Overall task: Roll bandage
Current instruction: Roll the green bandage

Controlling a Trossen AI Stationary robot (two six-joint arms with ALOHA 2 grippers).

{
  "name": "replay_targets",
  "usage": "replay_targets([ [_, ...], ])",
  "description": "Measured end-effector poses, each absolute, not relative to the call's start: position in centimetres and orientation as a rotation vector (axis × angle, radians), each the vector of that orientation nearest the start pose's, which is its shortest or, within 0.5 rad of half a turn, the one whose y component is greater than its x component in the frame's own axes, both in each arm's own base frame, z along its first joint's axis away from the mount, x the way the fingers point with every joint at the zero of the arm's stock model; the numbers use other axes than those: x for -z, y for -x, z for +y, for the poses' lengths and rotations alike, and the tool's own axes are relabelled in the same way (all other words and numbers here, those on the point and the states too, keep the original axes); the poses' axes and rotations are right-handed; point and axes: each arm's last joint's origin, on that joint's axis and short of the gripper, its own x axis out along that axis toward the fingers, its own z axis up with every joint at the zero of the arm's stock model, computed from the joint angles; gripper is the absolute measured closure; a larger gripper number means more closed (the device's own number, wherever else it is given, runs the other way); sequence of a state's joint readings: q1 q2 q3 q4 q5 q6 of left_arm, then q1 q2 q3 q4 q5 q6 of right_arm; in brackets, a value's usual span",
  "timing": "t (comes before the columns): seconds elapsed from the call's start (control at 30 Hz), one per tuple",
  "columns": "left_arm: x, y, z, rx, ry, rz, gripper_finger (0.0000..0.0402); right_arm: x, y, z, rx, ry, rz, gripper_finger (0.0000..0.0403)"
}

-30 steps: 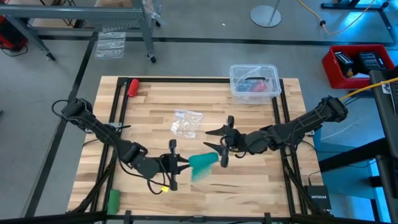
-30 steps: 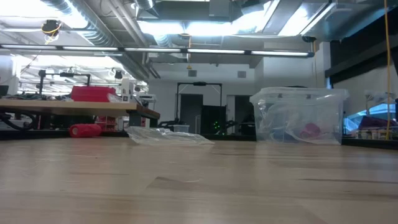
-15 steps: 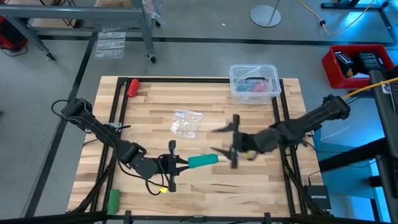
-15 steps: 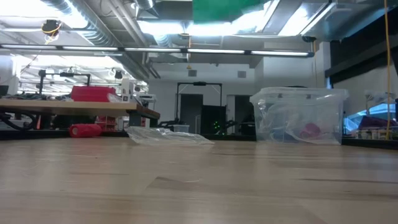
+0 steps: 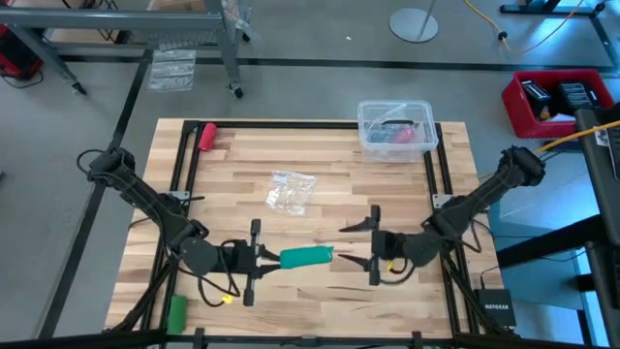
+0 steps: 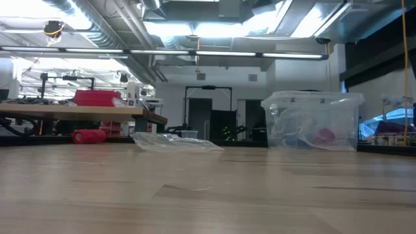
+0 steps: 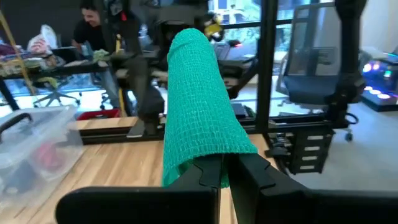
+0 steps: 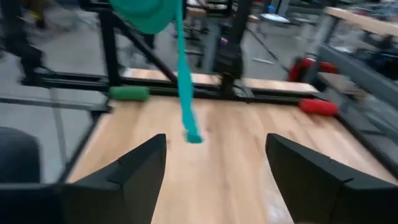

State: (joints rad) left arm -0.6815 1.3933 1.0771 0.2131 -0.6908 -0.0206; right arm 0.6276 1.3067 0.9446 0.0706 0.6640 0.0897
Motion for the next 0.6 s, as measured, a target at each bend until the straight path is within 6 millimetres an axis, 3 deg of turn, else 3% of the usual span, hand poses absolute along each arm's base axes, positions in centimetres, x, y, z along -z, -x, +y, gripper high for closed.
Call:
replay_targets([
  [0.13, -33.5, -25.6, -18.4, -0.006, -0.044, 0.078, 0.0394, -29.3, -24.9, 15.2, -0.074, 0.039, 0.178, 0.0123],
  [0.37, -33.6, -25.6, -18.4, -0.007, -0.041, 0.074, 0.0394, -28.5, -26.8, 15.0, -0.102, 0.073, 0.137, 0.0130],
  [0.47, -33.6, -25.6, -18.4, -0.008, -0.042, 0.074, 0.0394, -28.1, -27.1, 15.2, -0.118, 0.081, 0.139, 0.0165],
  [0.6, -33.6, -25.6, -18.4, -0.011, -0.043, 0.074, 0.0394, -28.1, -27.1, 15.3, -0.165, 0.079, 0.141, 0.0248],
])
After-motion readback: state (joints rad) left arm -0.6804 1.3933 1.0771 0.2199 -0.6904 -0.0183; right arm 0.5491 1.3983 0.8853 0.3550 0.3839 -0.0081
